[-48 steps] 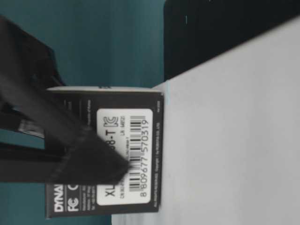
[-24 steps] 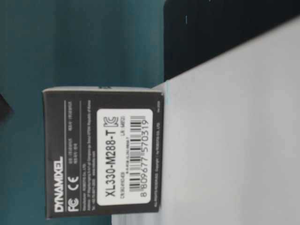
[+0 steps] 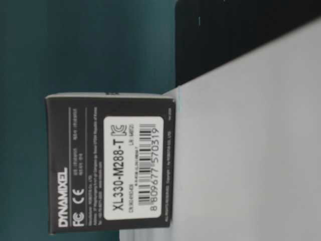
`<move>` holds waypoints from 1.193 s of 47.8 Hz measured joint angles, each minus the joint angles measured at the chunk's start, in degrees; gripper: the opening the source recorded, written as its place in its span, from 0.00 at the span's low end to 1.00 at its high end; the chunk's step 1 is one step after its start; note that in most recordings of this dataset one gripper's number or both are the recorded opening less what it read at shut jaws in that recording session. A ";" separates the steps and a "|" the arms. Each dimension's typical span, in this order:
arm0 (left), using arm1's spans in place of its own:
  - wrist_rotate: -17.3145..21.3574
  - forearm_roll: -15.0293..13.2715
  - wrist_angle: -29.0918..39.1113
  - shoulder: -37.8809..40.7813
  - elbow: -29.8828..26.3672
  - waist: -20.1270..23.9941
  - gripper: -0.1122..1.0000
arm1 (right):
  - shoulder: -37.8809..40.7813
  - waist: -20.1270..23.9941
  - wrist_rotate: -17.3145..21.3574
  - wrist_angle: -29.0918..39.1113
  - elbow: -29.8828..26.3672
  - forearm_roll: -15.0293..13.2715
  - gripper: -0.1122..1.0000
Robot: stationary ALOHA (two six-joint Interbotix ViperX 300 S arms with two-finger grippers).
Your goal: Place the box from the black base onto the white base.
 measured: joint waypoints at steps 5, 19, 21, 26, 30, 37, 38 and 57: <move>-0.09 0.00 -0.09 -0.09 0.00 0.00 0.08 | -4.13 -0.35 0.00 -3.08 4.04 -0.70 0.99; -0.09 0.09 0.09 -0.18 0.09 0.00 0.08 | -14.33 -0.62 0.00 -4.48 13.45 -2.90 0.99; -0.09 0.00 0.18 -0.35 0.00 0.00 0.08 | -15.56 -0.70 0.00 -4.57 14.85 -2.99 0.99; 0.00 0.00 0.70 -0.44 0.00 0.00 0.08 | -18.11 -0.70 0.00 -5.19 18.11 -2.99 0.99; -0.09 0.00 0.97 -0.70 0.00 0.00 0.08 | -19.86 -0.70 0.00 -6.15 20.57 -2.99 0.99; -0.09 0.00 1.32 -1.58 0.00 -0.53 0.08 | -22.85 -1.41 0.00 -7.73 23.73 -3.08 0.99; -0.09 0.09 1.32 -1.58 0.00 -0.53 0.08 | -23.38 -1.58 0.09 -7.82 24.17 -3.08 0.99; 0.26 0.00 1.41 -2.11 0.09 -0.44 0.08 | -33.22 -5.45 0.00 -10.72 30.06 -3.16 0.99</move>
